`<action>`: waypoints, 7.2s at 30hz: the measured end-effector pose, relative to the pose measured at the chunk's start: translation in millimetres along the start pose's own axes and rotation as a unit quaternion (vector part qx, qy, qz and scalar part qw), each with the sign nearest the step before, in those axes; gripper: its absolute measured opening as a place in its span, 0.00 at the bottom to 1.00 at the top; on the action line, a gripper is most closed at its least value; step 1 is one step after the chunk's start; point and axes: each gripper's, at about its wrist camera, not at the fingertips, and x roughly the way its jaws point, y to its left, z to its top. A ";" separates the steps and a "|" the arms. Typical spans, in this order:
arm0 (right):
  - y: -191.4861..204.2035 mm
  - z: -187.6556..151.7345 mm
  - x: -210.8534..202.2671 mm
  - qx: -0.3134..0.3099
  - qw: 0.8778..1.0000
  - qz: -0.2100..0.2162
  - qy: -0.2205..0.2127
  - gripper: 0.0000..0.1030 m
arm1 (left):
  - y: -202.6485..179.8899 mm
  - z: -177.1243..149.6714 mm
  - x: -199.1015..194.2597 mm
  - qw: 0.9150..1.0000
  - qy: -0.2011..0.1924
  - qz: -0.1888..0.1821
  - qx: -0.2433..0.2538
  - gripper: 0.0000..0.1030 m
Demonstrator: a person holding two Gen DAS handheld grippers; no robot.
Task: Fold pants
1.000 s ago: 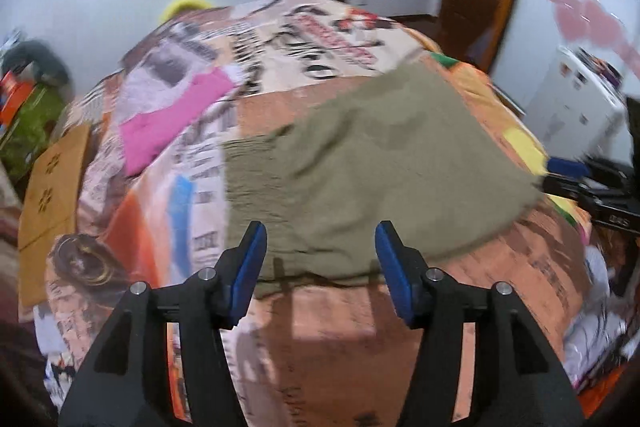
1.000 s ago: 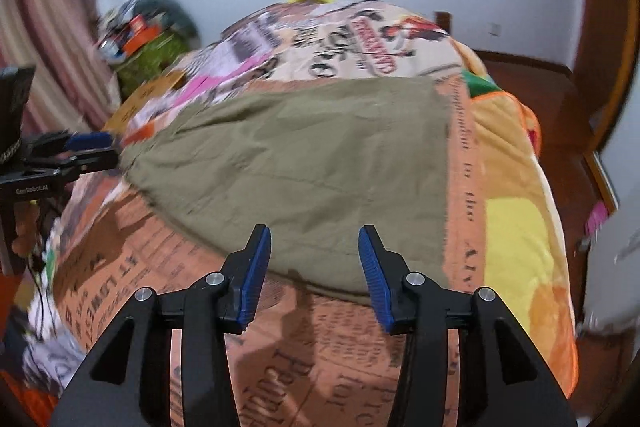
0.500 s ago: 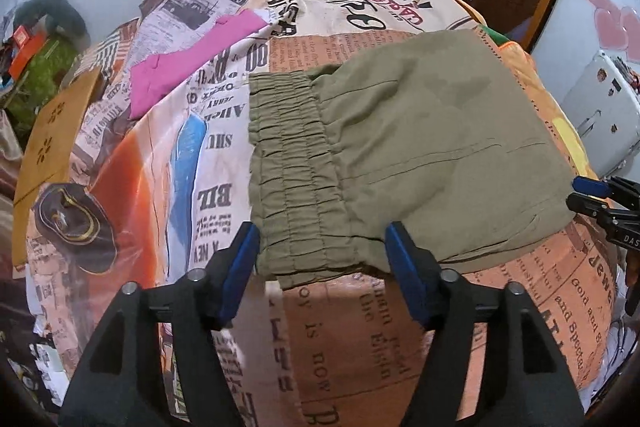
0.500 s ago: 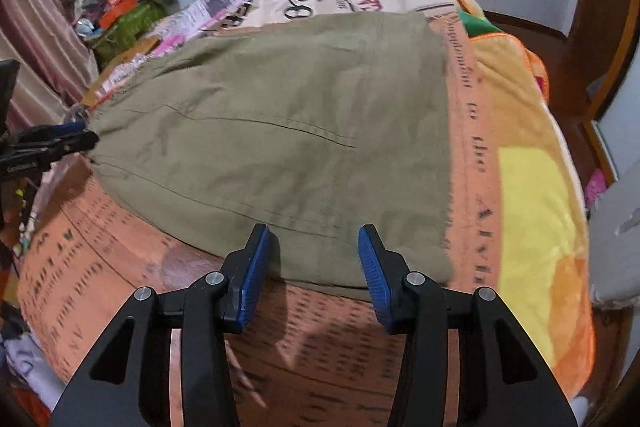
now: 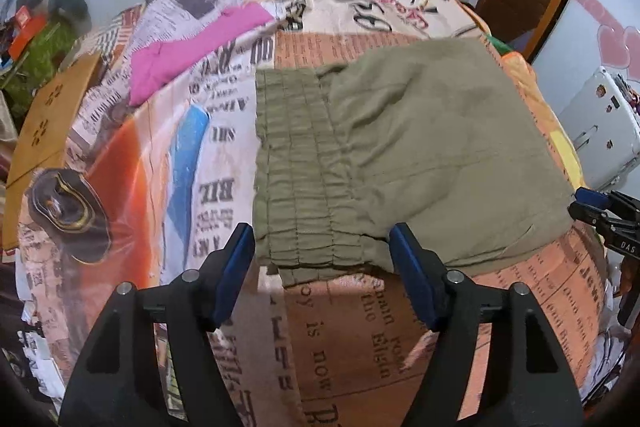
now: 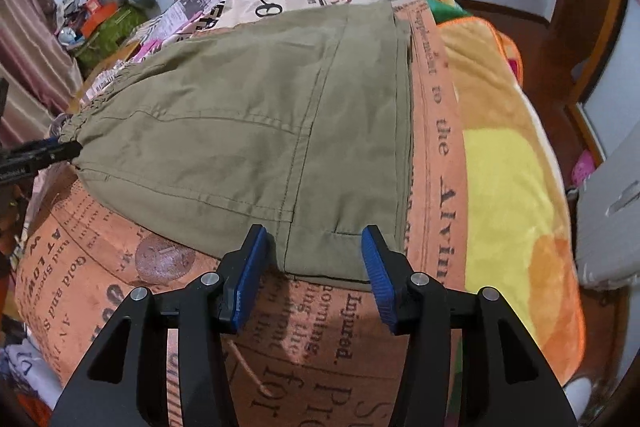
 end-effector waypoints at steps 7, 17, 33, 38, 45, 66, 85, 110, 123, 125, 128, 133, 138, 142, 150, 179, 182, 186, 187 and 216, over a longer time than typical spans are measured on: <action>-5.7 25.6 -15.8 0.005 0.999 0.002 -0.035 0.45 | 3.1 34.7 -21.6 0.999 -0.046 0.022 -0.003 0.69; -21.2 81.6 -23.9 -0.009 0.995 -0.016 -0.096 0.50 | 10.2 90.2 3.8 0.998 -0.044 0.044 0.001 0.69; -64.6 161.1 52.0 -0.006 0.996 -0.028 -0.083 0.51 | 36.1 122.3 78.9 0.998 0.006 0.062 -0.029 0.83; -77.7 185.2 81.6 0.008 0.997 -0.016 -0.069 0.51 | 37.3 121.6 88.5 0.999 0.018 0.032 -0.026 0.83; -83.8 207.2 120.3 0.002 0.999 -0.003 -0.043 0.51 | 35.7 116.5 106.7 0.999 0.039 0.029 -0.021 0.84; -71.5 215.9 156.4 -0.050 0.997 -0.065 0.011 0.09 | 55.8 110.6 110.9 0.995 0.029 0.041 -0.089 0.86; 65.7 194.6 85.9 -0.100 0.986 0.130 0.025 0.43 | 4.8 130.8 85.1 0.999 0.035 -0.003 -0.005 0.86; 53.0 92.2 64.5 -0.121 0.984 0.107 0.073 0.43 | -0.8 58.8 62.1 0.998 0.060 0.016 0.009 0.86; 32.8 45.4 30.1 -0.066 0.992 0.094 0.055 0.43 | -7.8 21.2 29.2 0.999 0.042 0.020 -0.010 0.86; 31.6 42.5 28.7 -0.057 0.993 0.093 0.054 0.43 | -7.2 18.6 25.5 0.999 0.039 0.019 -0.014 0.86; 31.1 38.5 25.5 -0.049 0.994 0.083 0.049 0.43 | -4.5 13.4 16.2 0.999 0.029 0.014 -0.027 0.86; 32.7 40.5 20.3 -0.029 0.996 0.077 0.044 0.43 | 3.3 7.8 -9.0 0.999 0.001 0.010 -0.049 0.86; 45.5 48.8 2.8 -0.045 0.996 0.080 0.014 0.43 | 13.1 0.7 -34.6 0.997 -0.023 0.000 -0.073 0.86; 60.4 58.0 -6.5 -0.058 0.994 0.095 -0.011 0.43 | 13.4 -7.8 -38.4 0.995 -0.020 -0.021 -0.094 0.86; 89.4 61.0 13.3 -0.085 0.991 0.106 -0.010 0.44 | -2.0 -25.7 -13.6 0.988 0.027 -0.092 -0.117 0.86; 89.5 42.6 41.0 -0.115 0.987 0.114 0.023 0.44 | 24.1 10.9 38.3 0.957 0.036 -0.138 -0.254 0.37; 88.1 42.2 39.4 -0.109 0.987 0.115 0.023 0.44 | 17.7 10.2 32.3 0.966 0.025 -0.115 -0.231 0.33; 85.0 39.6 34.7 -0.098 0.988 0.118 0.025 0.44 | 9.8 8.6 18.5 0.976 0.007 -0.086 -0.198 0.32; 84.3 38.5 33.0 -0.096 0.988 0.119 0.025 0.44 | 7.3 6.8 13.4 0.980 -0.001 -0.073 -0.185 0.32; 40.7 12.3 -24.4 -0.011 0.997 0.077 -0.024 0.44 | -40.9 13.9 -94.1 0.986 -0.152 0.063 -0.011 0.28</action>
